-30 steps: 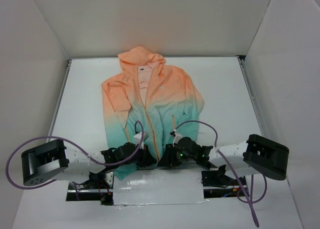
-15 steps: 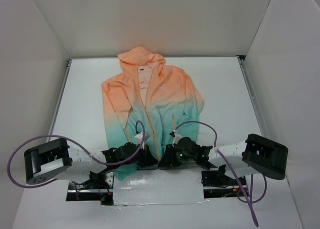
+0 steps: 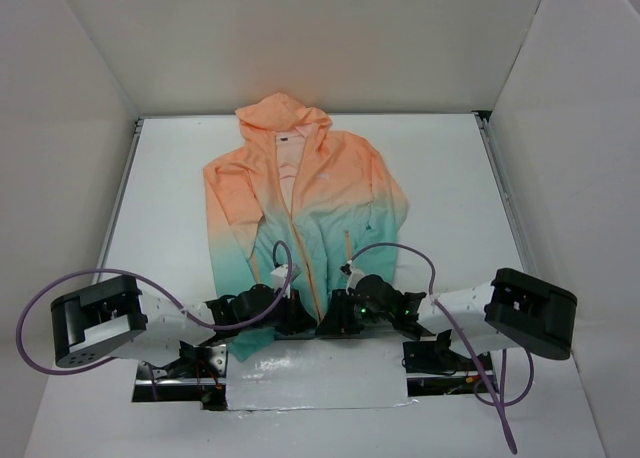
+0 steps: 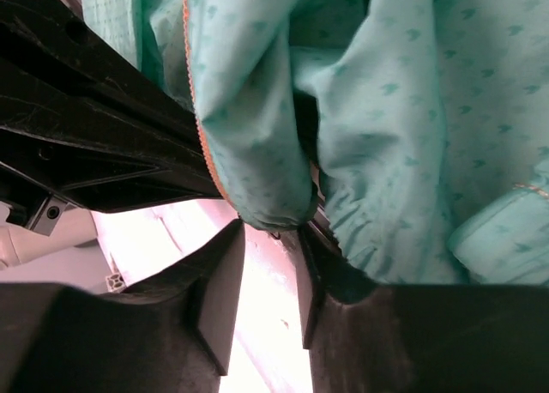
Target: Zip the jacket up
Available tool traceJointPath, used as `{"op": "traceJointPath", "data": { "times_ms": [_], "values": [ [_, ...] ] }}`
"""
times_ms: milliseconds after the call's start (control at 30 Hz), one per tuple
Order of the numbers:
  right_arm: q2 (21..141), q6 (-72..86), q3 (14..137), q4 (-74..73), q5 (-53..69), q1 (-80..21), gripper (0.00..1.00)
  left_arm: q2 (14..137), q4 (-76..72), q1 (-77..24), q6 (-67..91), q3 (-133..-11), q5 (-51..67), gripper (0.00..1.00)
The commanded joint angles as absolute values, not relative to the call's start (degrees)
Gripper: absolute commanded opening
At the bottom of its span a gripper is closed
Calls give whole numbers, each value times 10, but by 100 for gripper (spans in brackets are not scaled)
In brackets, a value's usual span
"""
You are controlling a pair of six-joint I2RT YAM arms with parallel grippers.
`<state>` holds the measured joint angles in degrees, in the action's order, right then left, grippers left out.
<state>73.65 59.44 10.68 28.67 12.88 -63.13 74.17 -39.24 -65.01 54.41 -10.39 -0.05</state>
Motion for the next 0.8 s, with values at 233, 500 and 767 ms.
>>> {"op": "traceJointPath", "data": {
  "times_ms": [233,500,767],
  "values": [
    [650,622,73,264,91,-635,48,743,-441,-650,555,-112,11,0],
    [657,639,77,256,93,-641,42,741,-448,-650,564,-119,17,0],
    [624,648,66,256,91,-643,37,750,-447,-651,559,-141,20,0]
  ]
}}
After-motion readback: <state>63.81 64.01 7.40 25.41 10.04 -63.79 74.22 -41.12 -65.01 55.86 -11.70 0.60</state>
